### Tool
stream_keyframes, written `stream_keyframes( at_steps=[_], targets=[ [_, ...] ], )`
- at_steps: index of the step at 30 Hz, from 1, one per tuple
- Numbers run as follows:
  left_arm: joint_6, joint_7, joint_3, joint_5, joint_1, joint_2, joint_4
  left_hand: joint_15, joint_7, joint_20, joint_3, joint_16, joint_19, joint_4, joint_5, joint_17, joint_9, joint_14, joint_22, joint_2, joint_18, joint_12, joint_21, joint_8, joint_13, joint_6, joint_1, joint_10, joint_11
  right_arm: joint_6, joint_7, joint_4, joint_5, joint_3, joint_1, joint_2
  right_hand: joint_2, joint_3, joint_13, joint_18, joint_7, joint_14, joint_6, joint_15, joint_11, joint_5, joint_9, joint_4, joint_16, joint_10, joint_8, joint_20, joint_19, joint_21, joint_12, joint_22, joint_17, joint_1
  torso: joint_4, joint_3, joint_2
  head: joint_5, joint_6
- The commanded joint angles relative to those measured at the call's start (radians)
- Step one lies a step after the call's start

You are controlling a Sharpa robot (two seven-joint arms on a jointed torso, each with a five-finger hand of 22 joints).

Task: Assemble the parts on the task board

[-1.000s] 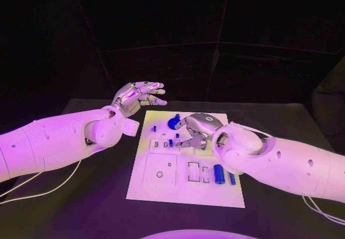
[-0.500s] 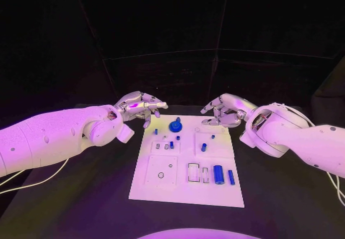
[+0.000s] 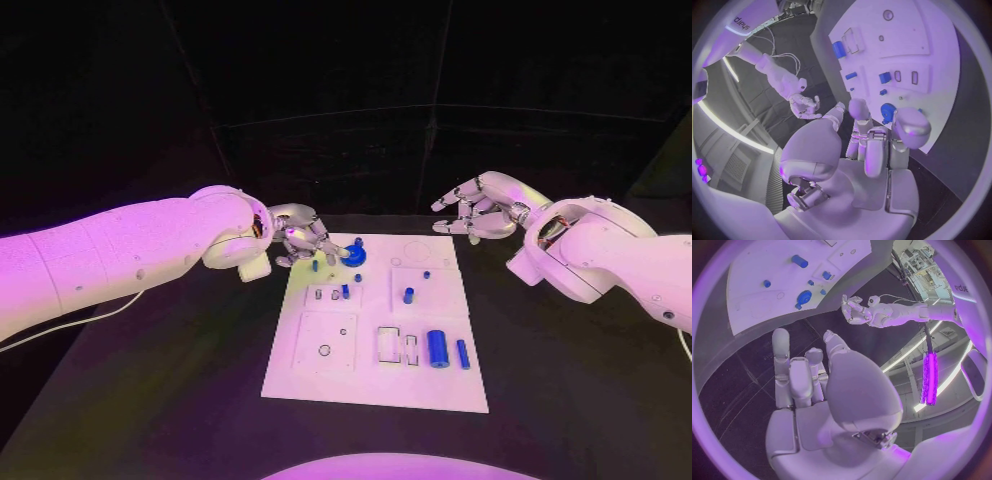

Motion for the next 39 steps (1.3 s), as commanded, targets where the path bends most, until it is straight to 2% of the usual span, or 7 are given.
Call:
stream_keyframes(
  at_steps=[1,4,6,10,23,33,39],
  targets=[
    [0.071,-0.187,0.001,-0.116,0.004,0.032,-0.022,-0.013,-0.017,-0.008,-0.046,0.003,0.028,0.032,-0.001,0.263,0.044,0.105,0.012,0.006,-0.004,0.151,0.013,0.064,0.158,-0.012,0.002,0.009,-0.001,-0.011,-0.002,0.002,0.001,0.001,0.003,0.0,-0.004,-0.004,-0.001,0.013,-0.005,-0.001,0.0,-0.005,-0.001,0.005,-0.001,-0.001,-0.003,-0.002,0.007,-0.001,0.002,-0.004,-0.002,-0.002,-0.002,0.001,0.0009,-0.0019,-0.001,0.0,0.002],
    [0.097,-0.245,0.001,-0.124,0.004,0.069,-0.046,-0.01,-0.022,-0.013,-0.097,0.003,0.022,0.079,-0.014,0.263,0.092,0.105,0.031,0.011,-0.004,0.229,0.028,0.128,0.246,-0.042,-0.008,0.002,-0.007,-0.011,-0.01,0.0,-0.008,0.001,0.003,0.003,-0.005,-0.005,-0.001,0.013,-0.005,-0.001,-0.001,-0.005,-0.001,0.009,-0.001,0.0,-0.006,0.001,0.007,-0.002,0.003,-0.006,0.0,-0.004,-0.004,0.0,0.0,-0.0016,0.0,0.002,-0.001],
    [0.106,-0.276,0.001,-0.129,0.005,0.09,-0.06,-0.014,-0.028,-0.018,-0.15,0.003,0.014,0.125,-0.013,0.263,0.147,0.105,0.043,0.02,-0.003,0.258,0.037,0.196,0.273,-0.079,0.0,-0.011,-0.013,-0.011,-0.015,-0.002,-0.012,0.001,0.003,0.003,-0.005,-0.005,-0.001,0.013,-0.005,-0.001,-0.001,-0.005,-0.001,0.009,-0.001,0.0,-0.006,0.001,0.007,-0.002,0.003,-0.006,0.0,-0.004,-0.004,0.0,-0.0033,-0.0015,0.0,0.006,-0.004],
    [0.118,-0.311,0.0,-0.138,0.005,0.12,-0.08,-0.015,-0.03,-0.018,-0.177,0.003,0.012,0.145,-0.014,0.263,0.17,0.105,0.048,0.019,-0.004,0.262,0.039,0.222,0.276,-0.096,0.004,-0.016,-0.012,-0.011,-0.021,-0.004,-0.018,0.001,0.004,0.005,-0.006,-0.006,-0.001,0.013,-0.005,-0.001,-0.002,-0.005,-0.001,0.011,-0.002,0.001,-0.008,0.002,0.007,-0.002,0.005,-0.006,0.002,-0.003,-0.006,-0.001,-0.0027,-0.0023,0.002,0.003,0.0],
    [0.212,-0.382,-0.002,-0.168,0.005,0.213,-0.16,-0.013,-0.026,-0.017,-0.226,0.003,0.001,0.175,-0.015,0.263,0.207,0.105,0.034,0.023,0.0,0.247,0.027,0.259,0.254,-0.138,0.031,-0.038,-0.01,-0.03,-0.027,-0.015,-0.023,0.001,0.004,0.012,-0.007,-0.008,-0.004,0.014,-0.006,0.001,-0.004,-0.006,-0.002,0.036,-0.002,0.004,-0.016,0.01,0.011,-0.003,0.006,-0.016,0.008,-0.013,-0.011,-0.004,0.0013,-0.0058,0.004,0.007,-0.008],
    [0.242,-0.389,-0.002,-0.174,0.003,0.248,-0.2,-0.011,-0.023,-0.015,-0.239,0.003,-0.004,0.178,-0.015,0.263,0.216,0.105,0.024,0.027,0.002,0.24,0.018,0.265,0.243,-0.155,0.048,-0.047,-0.007,-0.058,-0.021,-0.021,-0.024,0.001,0.004,0.016,-0.018,-0.007,-0.195,0.021,-0.004,-0.03,-0.022,-0.005,-0.001,0.073,-0.003,0.019,-0.122,-0.11,0.013,-0.003,-0.019,-0.074,-0.154,-0.078,-0.128,-0.005,-0.0002,-0.0074,0.005,0.013,-0.012],
    [0.249,-0.391,-0.002,-0.174,0.0,0.263,-0.216,-0.01,-0.022,-0.014,-0.243,0.003,-0.007,0.177,-0.015,0.263,0.22,0.105,0.017,0.029,0.003,0.234,0.012,0.267,0.234,-0.161,0.056,-0.053,-0.006,-0.058,-0.021,-0.024,-0.024,0.001,0.004,0.02,-0.023,-0.005,-0.219,0.021,-0.005,-0.03,-0.026,-0.006,-0.001,0.077,-0.002,0.026,-0.144,-0.109,0.018,-0.003,-0.015,-0.088,-0.167,-0.087,-0.144,-0.004,-0.0011,-0.0058,0.005,0.015,-0.016]
  ],
)
